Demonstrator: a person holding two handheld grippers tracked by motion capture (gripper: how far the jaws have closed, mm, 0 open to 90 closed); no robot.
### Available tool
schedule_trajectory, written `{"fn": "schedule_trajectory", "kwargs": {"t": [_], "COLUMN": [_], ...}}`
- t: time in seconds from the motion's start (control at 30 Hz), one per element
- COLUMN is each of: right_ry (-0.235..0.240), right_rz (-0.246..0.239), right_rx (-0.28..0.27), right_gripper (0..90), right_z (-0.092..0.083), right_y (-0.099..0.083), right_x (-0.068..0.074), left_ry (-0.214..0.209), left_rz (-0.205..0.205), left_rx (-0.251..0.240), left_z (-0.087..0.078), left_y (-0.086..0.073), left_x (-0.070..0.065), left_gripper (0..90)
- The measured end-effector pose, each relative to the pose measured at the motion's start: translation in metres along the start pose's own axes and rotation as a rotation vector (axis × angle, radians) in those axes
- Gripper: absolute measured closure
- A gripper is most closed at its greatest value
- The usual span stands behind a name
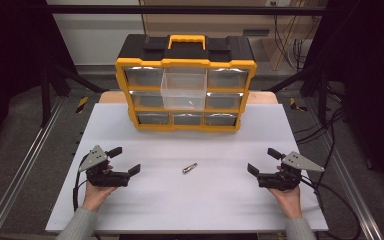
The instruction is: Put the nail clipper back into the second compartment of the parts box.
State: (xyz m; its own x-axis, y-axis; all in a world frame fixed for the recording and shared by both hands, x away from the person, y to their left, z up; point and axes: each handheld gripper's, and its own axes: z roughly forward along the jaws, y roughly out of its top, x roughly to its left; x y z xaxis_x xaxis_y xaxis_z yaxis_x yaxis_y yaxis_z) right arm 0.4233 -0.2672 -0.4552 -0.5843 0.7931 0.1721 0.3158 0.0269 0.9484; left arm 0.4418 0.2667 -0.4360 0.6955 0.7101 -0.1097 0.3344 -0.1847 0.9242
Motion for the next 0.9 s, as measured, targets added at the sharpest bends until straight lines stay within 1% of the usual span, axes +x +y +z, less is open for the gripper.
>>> {"fn": "schedule_trajectory", "kwargs": {"t": [0.27, 0.6, 0.67, 0.83, 0.9], "right_ry": [0.004, 0.004, 0.003, 0.006, 0.007], "right_rz": [-0.010, -0.021, -0.023, -0.025, -0.026], "right_rx": [0.014, 0.022, 0.026, 0.025, 0.025], "right_gripper": [1.0, 0.7, 0.7, 0.6, 0.6], "right_z": [0.002, 0.002, 0.002, 0.002, 0.002], "right_y": [-0.001, -0.002, -0.002, -0.002, -0.002], "right_x": [0.001, 0.001, 0.001, 0.001, 0.001], "left_ry": [-0.003, -0.009, -0.010, -0.014, -0.016], "left_rz": [-0.005, 0.008, 0.010, 0.016, 0.018], "left_rx": [0.000, 0.016, 0.029, 0.039, 0.051], "left_z": [0.000, 0.002, 0.005, 0.008, 0.011], "left_y": [0.002, 0.007, 0.009, 0.010, 0.012], "left_x": [0.000, -0.004, -0.006, -0.008, -0.010], "left_gripper": [2.1, 2.0, 2.0, 2.0, 2.0]}}
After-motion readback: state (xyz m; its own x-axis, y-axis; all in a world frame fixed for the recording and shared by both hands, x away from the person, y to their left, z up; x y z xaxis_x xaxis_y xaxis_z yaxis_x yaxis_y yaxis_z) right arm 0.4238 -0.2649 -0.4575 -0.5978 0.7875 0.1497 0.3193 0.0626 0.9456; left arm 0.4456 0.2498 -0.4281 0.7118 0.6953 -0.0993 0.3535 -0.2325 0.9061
